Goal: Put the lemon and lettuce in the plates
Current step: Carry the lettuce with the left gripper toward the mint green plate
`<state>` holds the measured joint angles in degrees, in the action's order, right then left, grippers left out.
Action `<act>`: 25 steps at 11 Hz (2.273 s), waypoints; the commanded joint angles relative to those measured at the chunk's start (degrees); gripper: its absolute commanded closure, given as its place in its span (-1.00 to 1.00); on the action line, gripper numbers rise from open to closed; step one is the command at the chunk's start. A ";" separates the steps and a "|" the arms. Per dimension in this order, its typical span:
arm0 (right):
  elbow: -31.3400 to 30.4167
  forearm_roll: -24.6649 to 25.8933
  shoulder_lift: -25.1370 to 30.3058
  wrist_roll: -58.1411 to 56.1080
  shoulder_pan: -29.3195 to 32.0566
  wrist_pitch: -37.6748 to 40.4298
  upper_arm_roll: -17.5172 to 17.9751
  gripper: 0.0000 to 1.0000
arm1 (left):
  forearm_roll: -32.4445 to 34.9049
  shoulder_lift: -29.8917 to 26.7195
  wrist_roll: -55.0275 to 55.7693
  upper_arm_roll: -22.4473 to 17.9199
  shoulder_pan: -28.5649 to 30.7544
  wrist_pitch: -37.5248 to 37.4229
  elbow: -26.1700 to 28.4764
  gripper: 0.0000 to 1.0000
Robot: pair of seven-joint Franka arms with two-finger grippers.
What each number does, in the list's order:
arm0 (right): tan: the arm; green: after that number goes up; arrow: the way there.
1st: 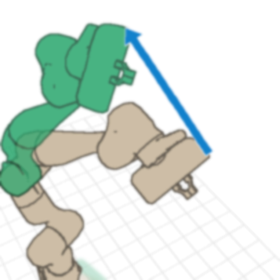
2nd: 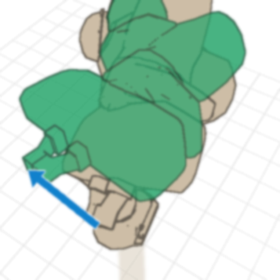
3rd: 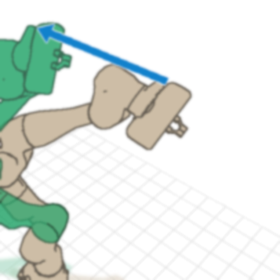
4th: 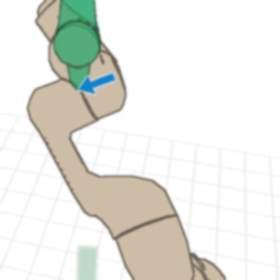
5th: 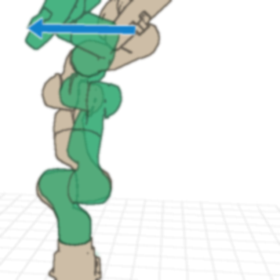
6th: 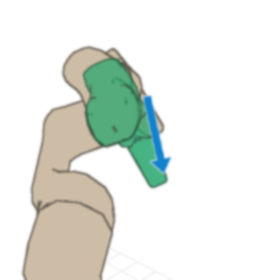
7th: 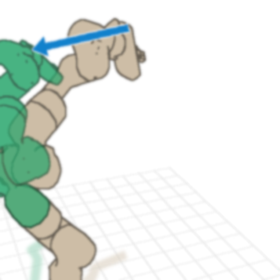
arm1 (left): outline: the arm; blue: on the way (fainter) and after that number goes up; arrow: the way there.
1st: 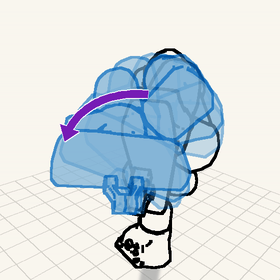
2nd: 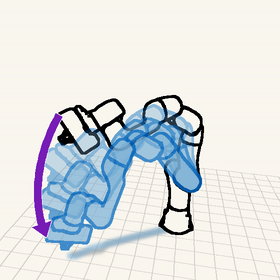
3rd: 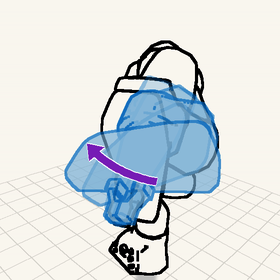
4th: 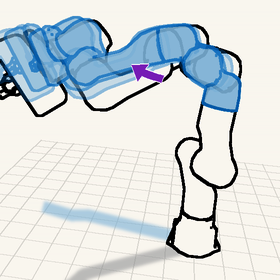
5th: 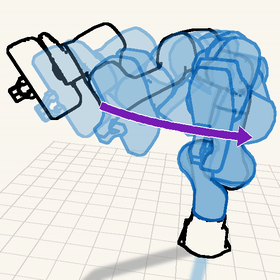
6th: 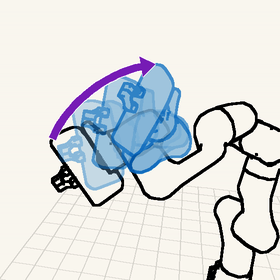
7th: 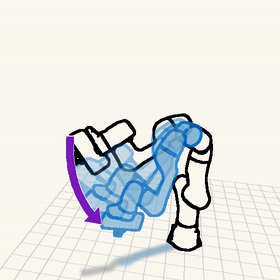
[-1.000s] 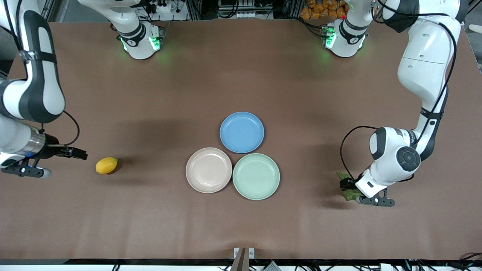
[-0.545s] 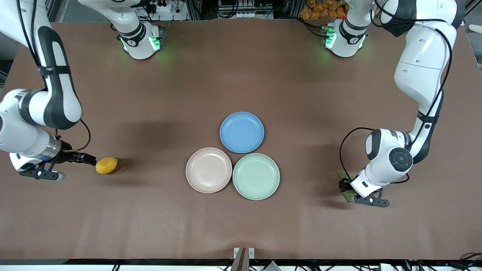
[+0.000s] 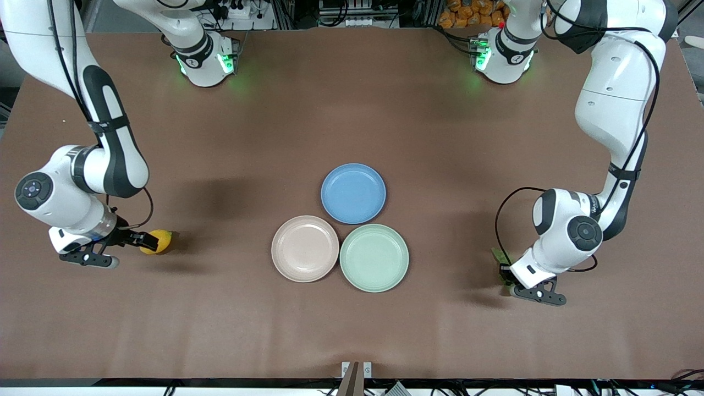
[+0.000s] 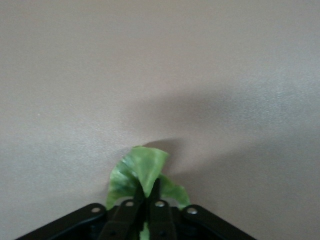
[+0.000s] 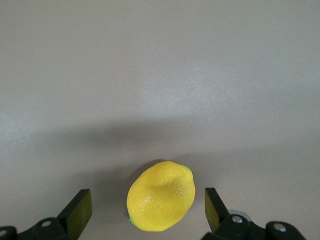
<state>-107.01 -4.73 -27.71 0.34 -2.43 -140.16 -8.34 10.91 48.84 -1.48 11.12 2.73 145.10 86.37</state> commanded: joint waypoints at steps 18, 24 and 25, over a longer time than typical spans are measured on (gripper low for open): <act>-2.24 -7.66 -7.71 -8.61 2.16 -9.78 0.78 -1.00 | -0.36 -5.60 26.16 7.43 -12.04 -11.33 -7.00 1.00; -2.76 -8.54 -8.06 -8.61 2.08 -10.92 0.87 -1.00 | 0.17 -5.25 41.80 6.37 -20.92 -11.33 -6.83 1.00; -3.81 -8.54 -8.15 -8.61 2.16 -12.84 1.22 -1.00 | 0.26 -5.07 44.52 6.11 -22.41 -11.33 -6.83 1.00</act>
<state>-109.24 -11.56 -35.43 -6.50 -1.14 -149.51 -8.31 10.98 44.32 37.19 18.62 -16.51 134.56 79.19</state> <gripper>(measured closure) 0.000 0.978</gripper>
